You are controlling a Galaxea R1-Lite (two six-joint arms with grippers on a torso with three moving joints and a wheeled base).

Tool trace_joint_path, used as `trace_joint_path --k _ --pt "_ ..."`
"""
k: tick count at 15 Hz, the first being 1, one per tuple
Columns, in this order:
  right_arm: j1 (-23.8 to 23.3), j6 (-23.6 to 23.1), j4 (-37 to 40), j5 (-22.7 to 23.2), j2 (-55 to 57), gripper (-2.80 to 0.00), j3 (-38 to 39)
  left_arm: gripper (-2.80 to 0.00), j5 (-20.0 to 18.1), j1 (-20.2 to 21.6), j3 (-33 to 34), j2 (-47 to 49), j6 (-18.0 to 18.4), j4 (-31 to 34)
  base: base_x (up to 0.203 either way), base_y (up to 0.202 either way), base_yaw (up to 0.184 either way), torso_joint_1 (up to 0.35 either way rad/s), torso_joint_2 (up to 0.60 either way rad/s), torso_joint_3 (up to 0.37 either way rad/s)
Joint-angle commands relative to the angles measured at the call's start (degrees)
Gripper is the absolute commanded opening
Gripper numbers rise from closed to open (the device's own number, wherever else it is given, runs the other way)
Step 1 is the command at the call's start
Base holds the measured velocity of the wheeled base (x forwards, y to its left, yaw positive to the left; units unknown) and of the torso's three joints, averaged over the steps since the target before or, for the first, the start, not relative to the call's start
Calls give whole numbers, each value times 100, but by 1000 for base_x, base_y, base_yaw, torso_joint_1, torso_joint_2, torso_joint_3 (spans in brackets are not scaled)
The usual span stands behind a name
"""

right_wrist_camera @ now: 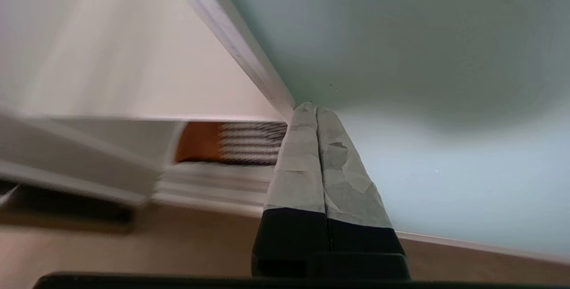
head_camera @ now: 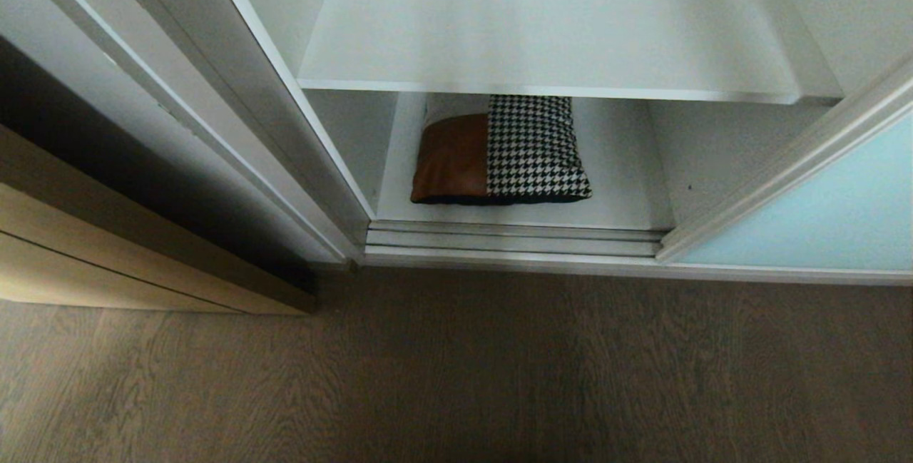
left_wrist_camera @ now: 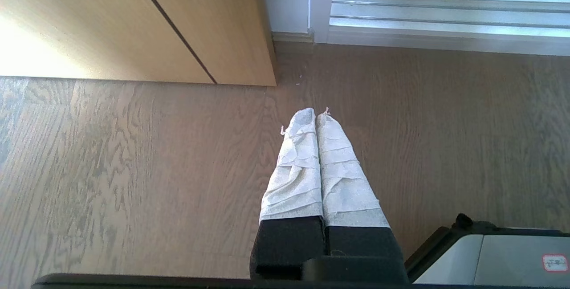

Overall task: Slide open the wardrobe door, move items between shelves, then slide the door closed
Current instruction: Close the door

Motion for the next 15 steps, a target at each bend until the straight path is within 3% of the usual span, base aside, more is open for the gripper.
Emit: trace_joint_path --k 1,8,11,15 --pt "418 20 11 40 -291 -280 126 -280 4 2 0 7 2 0 0 0 0 0 0 0" --pt "2509 -7 902 189 -1729 -280 453 -280 4 4 0 7 2 0 0 0 0 0 0 0" --pt "2746 -11 1063 683 -2335 -280 916 -280 4 4 0 7 2 0 0 0 0 0 0 0" --pt "2844 -11 1071 671 -2732 -280 1354 -280 4 -1 0 7 2 0 0 0 0 0 0 0"
